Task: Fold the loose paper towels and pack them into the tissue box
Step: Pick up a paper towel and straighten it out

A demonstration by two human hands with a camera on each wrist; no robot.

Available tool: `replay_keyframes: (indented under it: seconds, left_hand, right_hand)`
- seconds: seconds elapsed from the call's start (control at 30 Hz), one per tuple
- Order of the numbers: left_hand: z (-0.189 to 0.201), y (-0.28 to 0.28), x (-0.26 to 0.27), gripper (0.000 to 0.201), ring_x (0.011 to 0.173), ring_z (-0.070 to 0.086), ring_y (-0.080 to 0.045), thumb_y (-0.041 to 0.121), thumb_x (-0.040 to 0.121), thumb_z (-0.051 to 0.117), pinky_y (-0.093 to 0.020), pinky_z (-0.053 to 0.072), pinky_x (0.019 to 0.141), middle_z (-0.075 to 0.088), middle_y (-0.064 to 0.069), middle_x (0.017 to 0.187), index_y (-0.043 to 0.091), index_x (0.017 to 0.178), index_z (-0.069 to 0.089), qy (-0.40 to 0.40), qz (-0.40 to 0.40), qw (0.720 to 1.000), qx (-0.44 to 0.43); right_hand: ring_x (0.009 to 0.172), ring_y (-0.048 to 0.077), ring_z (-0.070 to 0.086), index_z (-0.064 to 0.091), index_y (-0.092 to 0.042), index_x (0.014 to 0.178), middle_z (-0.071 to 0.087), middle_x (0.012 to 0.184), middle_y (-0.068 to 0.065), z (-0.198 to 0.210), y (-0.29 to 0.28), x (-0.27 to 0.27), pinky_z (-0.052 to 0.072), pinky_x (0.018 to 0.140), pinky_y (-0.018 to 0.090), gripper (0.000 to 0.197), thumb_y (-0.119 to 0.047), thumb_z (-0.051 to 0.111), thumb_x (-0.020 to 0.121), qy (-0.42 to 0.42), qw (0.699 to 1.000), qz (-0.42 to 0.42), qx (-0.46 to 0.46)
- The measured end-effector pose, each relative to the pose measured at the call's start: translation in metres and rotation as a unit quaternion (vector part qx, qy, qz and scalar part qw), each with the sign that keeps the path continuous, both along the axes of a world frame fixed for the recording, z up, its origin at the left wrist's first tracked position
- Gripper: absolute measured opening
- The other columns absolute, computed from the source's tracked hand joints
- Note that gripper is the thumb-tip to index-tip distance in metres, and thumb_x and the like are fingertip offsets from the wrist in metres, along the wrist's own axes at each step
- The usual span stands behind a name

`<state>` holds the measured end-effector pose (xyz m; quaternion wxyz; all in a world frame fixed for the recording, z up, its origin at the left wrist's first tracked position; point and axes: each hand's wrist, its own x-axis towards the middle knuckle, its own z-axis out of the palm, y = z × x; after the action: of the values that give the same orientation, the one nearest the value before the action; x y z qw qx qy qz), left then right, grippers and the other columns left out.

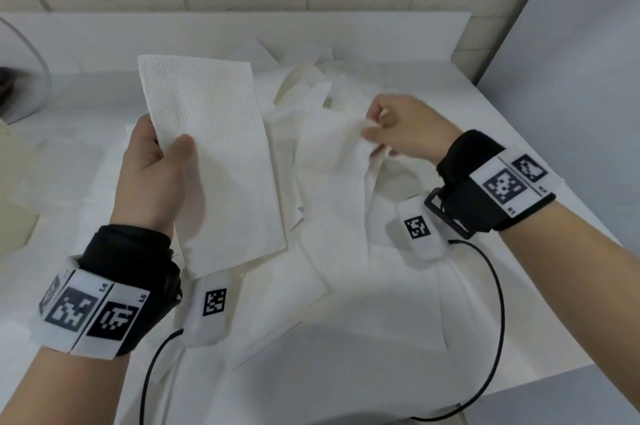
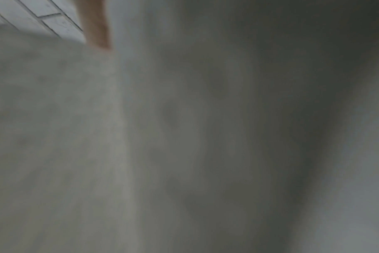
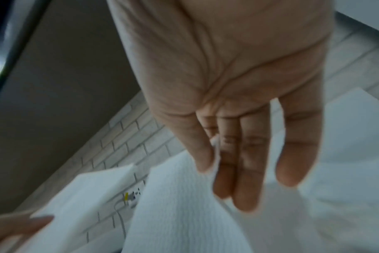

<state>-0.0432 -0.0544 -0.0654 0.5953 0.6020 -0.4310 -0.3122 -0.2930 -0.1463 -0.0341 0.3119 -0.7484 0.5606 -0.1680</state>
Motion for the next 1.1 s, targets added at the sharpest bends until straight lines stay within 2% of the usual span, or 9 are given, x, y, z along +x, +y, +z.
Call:
replay_keyframes:
  seconds: [0.13,0.4,0.5,0.57,0.63,0.77,0.93,1.0,1.1]
  left_hand:
    - [0.002,-0.003,0.004,0.030,0.079,0.053,-0.006,0.008,0.093,0.040,-0.026,0.043,0.071,0.055,0.015,0.086,0.036,0.086,0.049,-0.006,0.024,1.000,-0.007]
    - [0.013,-0.007,-0.001,0.029,0.075,0.053,-0.004,0.010,0.095,0.036,-0.024,0.043,0.069,0.055,0.013,0.082,0.036,0.089,0.049,0.015,0.010,1.000,-0.024]
    - [0.018,-0.008,-0.006,0.028,0.081,0.056,-0.006,0.013,0.096,0.037,-0.027,0.045,0.076,0.058,0.015,0.085,0.037,0.094,0.051,0.032,-0.013,0.999,-0.033]
    - [0.024,-0.005,-0.012,0.028,0.085,0.057,-0.007,0.015,0.097,0.039,-0.028,0.045,0.080,0.061,0.016,0.089,0.039,0.094,0.055,0.041,-0.046,0.997,-0.039]
    - [0.031,-0.001,-0.019,0.031,0.080,0.058,-0.002,0.017,0.098,0.043,-0.023,0.046,0.077,0.063,0.021,0.084,0.043,0.090,0.058,0.039,-0.084,0.995,-0.039]
    - [0.040,0.010,-0.036,0.029,0.050,0.051,0.013,0.021,0.098,0.038,-0.001,0.036,0.048,0.056,0.029,0.053,0.042,0.084,0.052,0.043,-0.145,0.988,-0.040]
    - [0.033,0.005,-0.046,0.037,0.090,0.065,-0.007,0.044,0.097,0.036,-0.024,0.048,0.083,0.069,0.012,0.094,0.024,0.114,0.063,0.182,-0.198,0.963,0.005]
    - [0.032,0.009,-0.052,0.037,0.084,0.068,-0.001,0.049,0.094,0.037,-0.017,0.053,0.074,0.071,0.015,0.090,0.025,0.105,0.063,0.181,-0.196,0.964,0.012]
    - [0.028,0.008,-0.067,0.035,0.094,0.068,-0.009,0.025,0.085,0.063,-0.021,0.054,0.073,0.070,0.005,0.106,0.017,0.118,0.056,0.130,-0.215,0.968,0.008]
  right_hand:
    - [0.072,0.019,0.049,0.044,-0.033,0.074,0.051,0.078,0.002,0.035,-0.001,0.009,0.049,0.074,0.042,0.020,-0.019,0.055,0.085,-0.146,0.975,0.003,-0.170]
    - [0.067,0.007,0.057,0.046,-0.013,0.098,0.059,0.082,0.002,0.081,0.018,0.035,0.045,0.061,0.015,0.008,-0.009,0.042,0.093,-0.421,0.877,0.155,-0.171]
    - [0.079,0.013,0.062,0.050,-0.006,0.102,0.064,0.086,0.000,0.085,0.022,0.048,0.050,0.075,0.025,0.014,-0.006,0.042,0.091,-0.489,0.843,0.189,-0.122]
    - [0.081,0.015,0.062,0.049,-0.008,0.102,0.063,0.087,0.002,0.087,0.024,0.054,0.050,0.075,0.027,0.013,-0.006,0.042,0.092,-0.479,0.848,0.188,-0.126]
    - [0.066,0.011,0.060,0.046,-0.013,0.096,0.060,0.079,0.001,0.084,0.026,0.056,0.049,0.058,0.023,0.010,-0.005,0.040,0.095,-0.439,0.873,0.164,-0.136]
    - [0.052,0.008,0.046,0.038,-0.018,0.087,0.050,0.068,-0.004,0.065,0.022,0.060,0.034,0.042,0.012,0.012,-0.011,0.041,0.097,-0.284,0.936,0.068,-0.198]
    - [0.055,0.012,0.036,0.037,-0.012,0.092,0.043,0.068,0.000,0.036,0.022,0.056,0.032,0.046,0.014,0.007,-0.014,0.041,0.098,-0.194,0.961,0.006,-0.198]
    - [0.058,0.013,0.038,0.036,-0.014,0.093,0.046,0.070,0.000,0.027,0.024,0.053,0.032,0.052,0.019,0.007,-0.016,0.041,0.098,-0.161,0.967,-0.005,-0.199]
    - [0.064,0.017,0.047,0.036,-0.017,0.098,0.056,0.080,0.009,0.015,0.030,0.047,0.038,0.059,0.027,0.012,-0.026,0.044,0.096,-0.133,0.976,-0.037,-0.166]
